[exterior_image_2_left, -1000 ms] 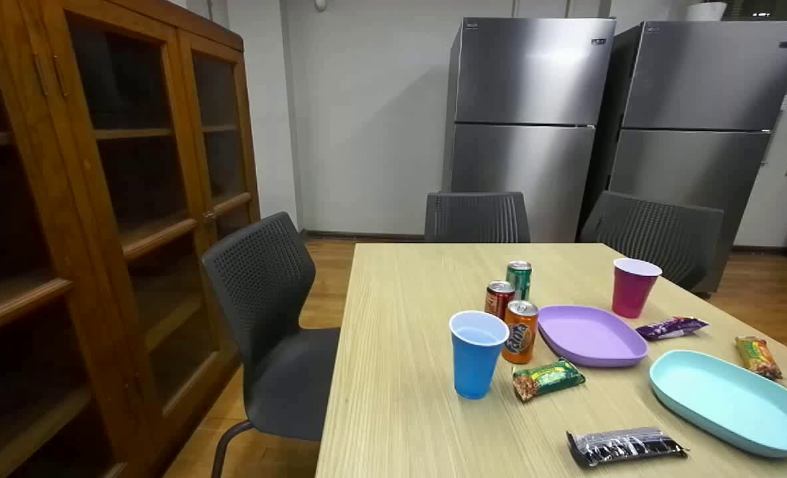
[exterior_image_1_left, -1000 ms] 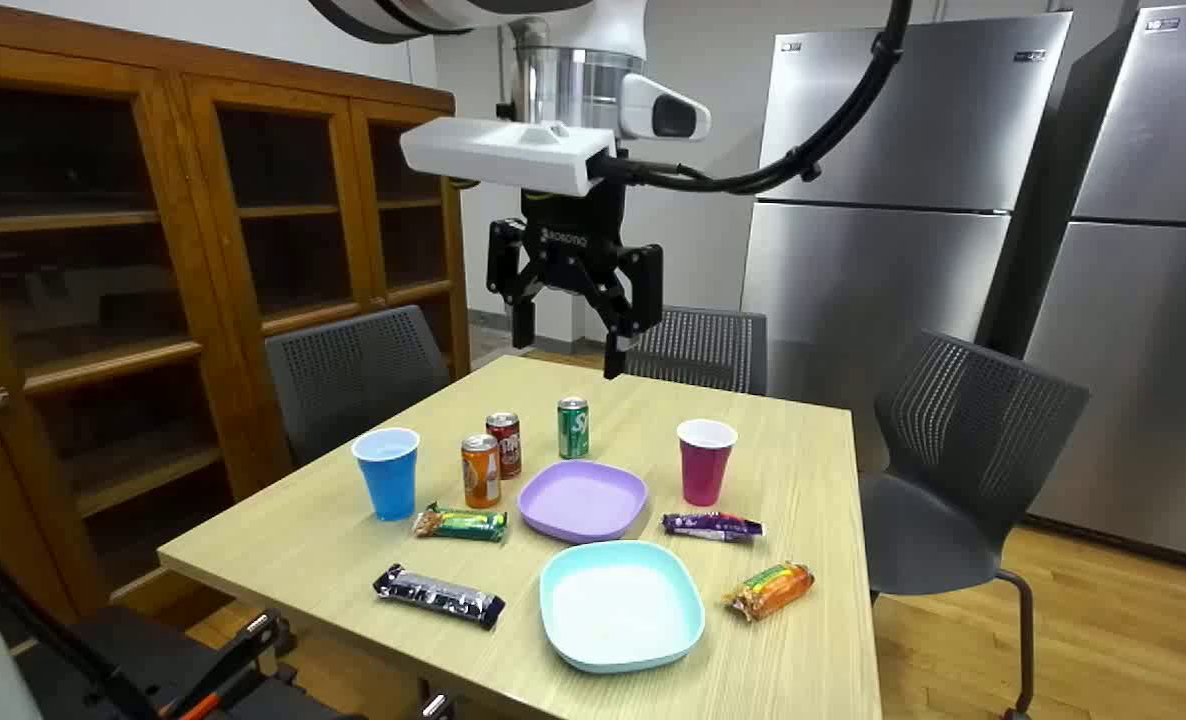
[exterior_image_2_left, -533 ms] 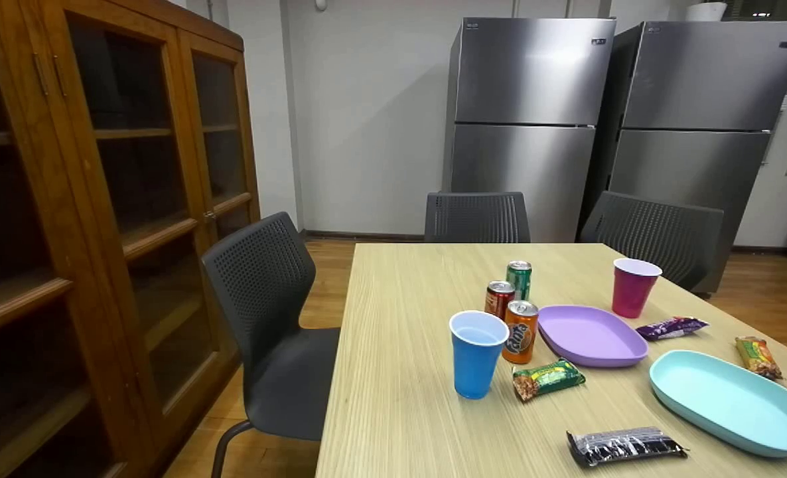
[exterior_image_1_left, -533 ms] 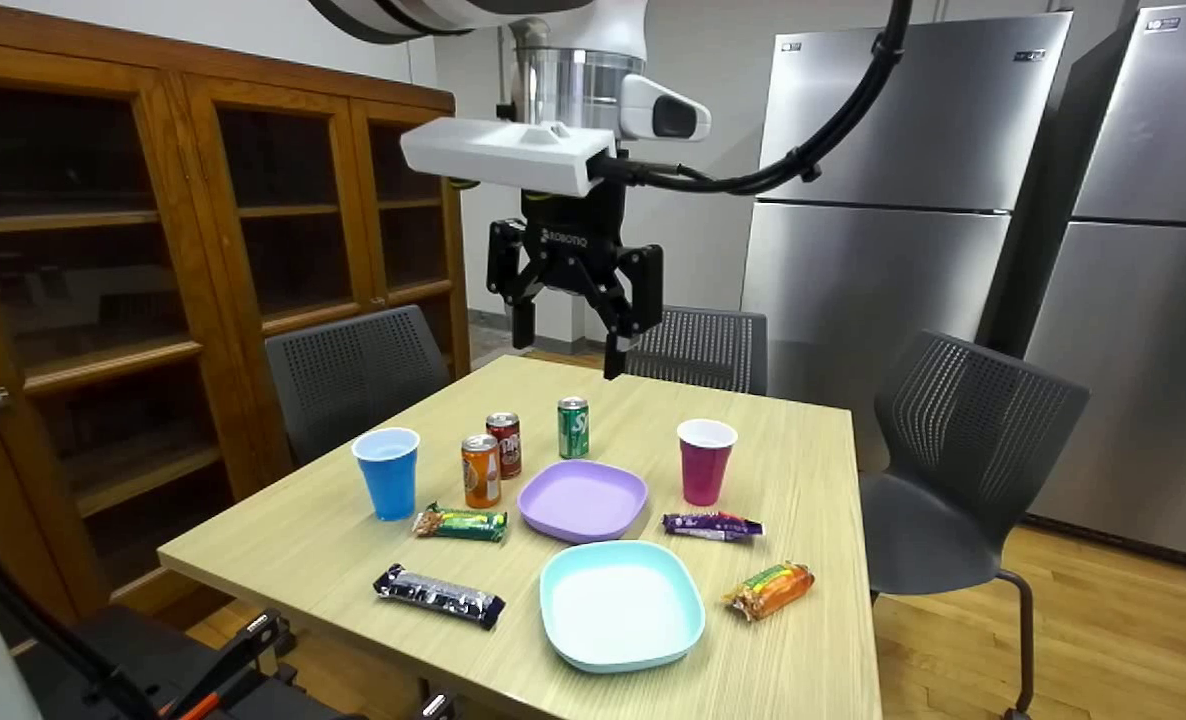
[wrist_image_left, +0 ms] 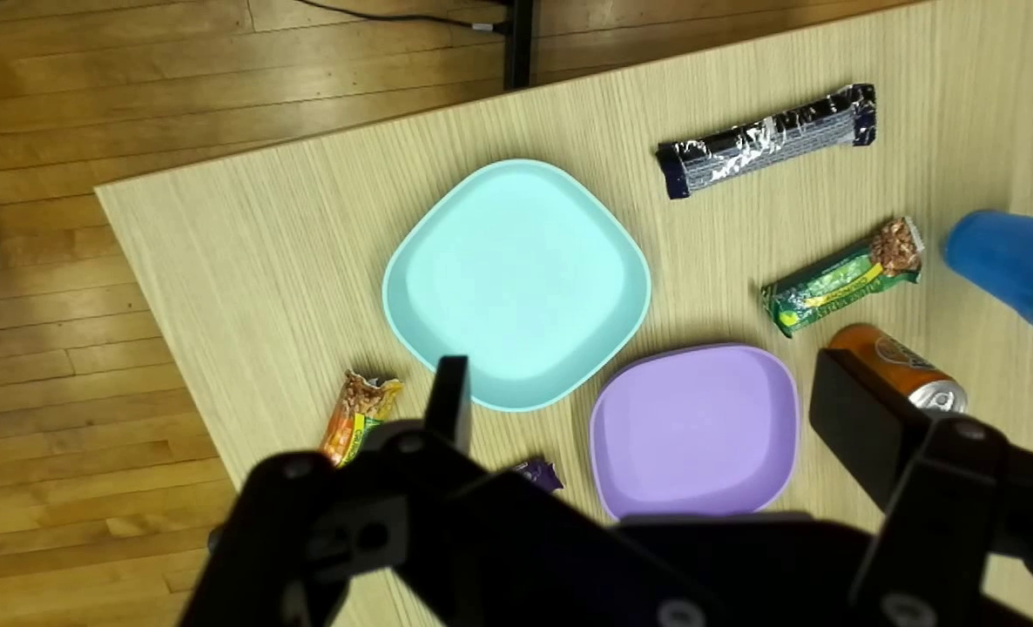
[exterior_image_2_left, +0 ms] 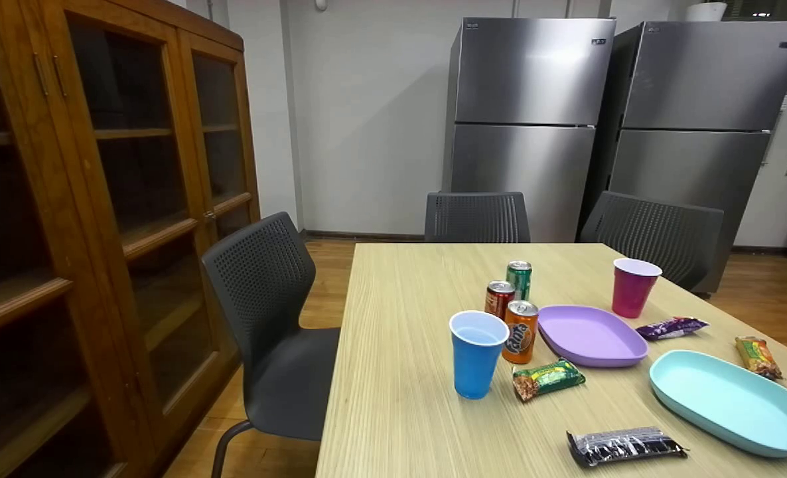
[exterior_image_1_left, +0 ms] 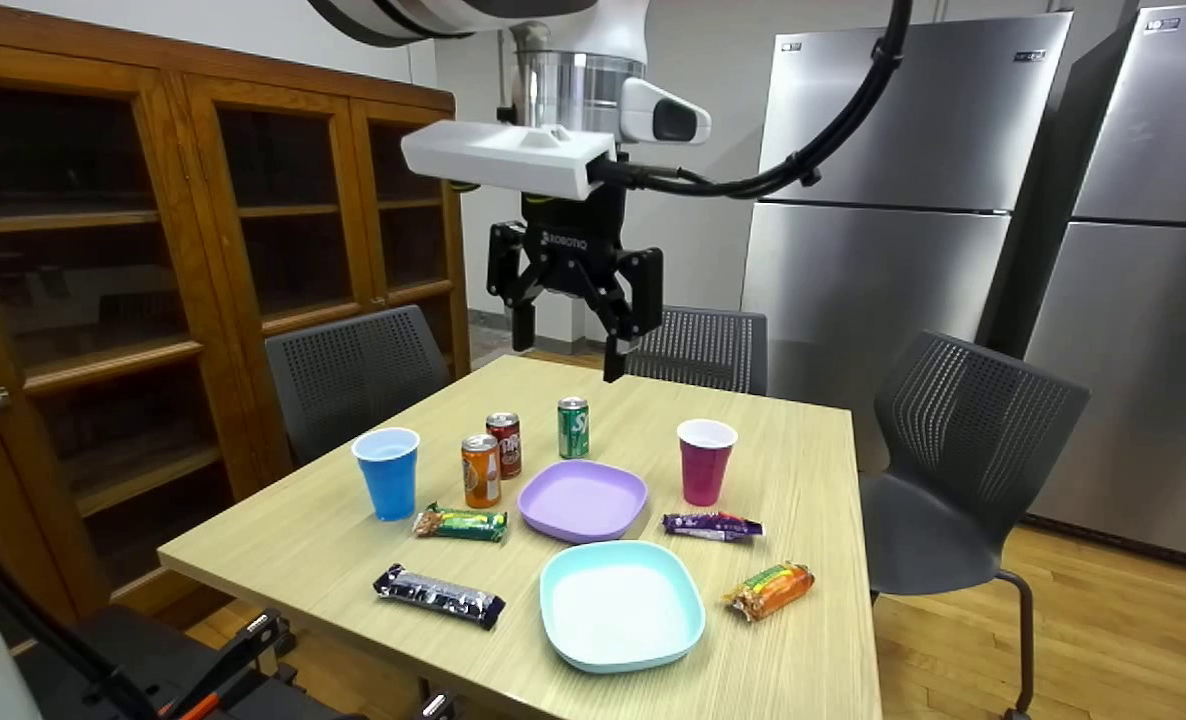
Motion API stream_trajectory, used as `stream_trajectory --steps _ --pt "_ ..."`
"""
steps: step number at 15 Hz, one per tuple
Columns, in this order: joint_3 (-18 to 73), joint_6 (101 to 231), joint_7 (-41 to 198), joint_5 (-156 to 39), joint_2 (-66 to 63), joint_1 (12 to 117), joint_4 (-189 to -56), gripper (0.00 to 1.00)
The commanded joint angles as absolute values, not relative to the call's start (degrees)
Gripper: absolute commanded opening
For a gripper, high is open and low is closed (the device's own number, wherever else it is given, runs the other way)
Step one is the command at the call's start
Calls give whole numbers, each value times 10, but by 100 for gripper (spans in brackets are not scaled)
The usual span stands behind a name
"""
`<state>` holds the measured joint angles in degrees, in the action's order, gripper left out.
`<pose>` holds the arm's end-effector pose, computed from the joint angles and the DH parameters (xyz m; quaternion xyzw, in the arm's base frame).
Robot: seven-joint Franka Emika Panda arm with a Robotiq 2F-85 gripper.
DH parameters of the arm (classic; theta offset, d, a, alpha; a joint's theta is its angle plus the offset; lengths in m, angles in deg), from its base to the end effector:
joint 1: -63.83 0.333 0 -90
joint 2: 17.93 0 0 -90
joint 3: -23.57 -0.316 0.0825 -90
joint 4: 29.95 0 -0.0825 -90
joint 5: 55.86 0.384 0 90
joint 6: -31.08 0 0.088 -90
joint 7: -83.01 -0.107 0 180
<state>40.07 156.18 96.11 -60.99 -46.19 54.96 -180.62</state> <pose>0.3486 -0.1657 0.4038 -0.9972 0.0665 -0.0252 0.0237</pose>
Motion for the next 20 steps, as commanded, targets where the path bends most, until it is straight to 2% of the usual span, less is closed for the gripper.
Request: stream_trajectory --steps 1,20 --pt "384 1582 954 -617 -450 537 -1814 100" --pt "302 1738 931 -637 -308 572 -1821 100"
